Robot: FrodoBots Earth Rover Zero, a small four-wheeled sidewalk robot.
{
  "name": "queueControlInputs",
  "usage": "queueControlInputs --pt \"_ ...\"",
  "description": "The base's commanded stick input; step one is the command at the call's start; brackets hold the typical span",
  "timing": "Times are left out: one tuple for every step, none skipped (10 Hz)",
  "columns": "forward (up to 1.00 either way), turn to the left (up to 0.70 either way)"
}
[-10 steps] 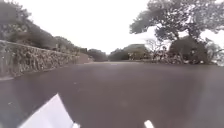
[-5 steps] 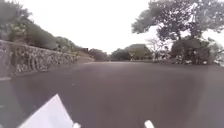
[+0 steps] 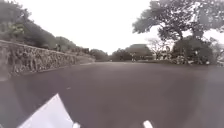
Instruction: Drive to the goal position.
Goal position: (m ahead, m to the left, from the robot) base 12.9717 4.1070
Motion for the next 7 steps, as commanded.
queueControlInputs --pt "0.50 0.00" --pt "0.50 0.00" --pt "0.50 0.00" --pt "0.50 0.00" --pt "0.50 0.00" --pt "0.50 0.00" --pt "0.50 0.00"
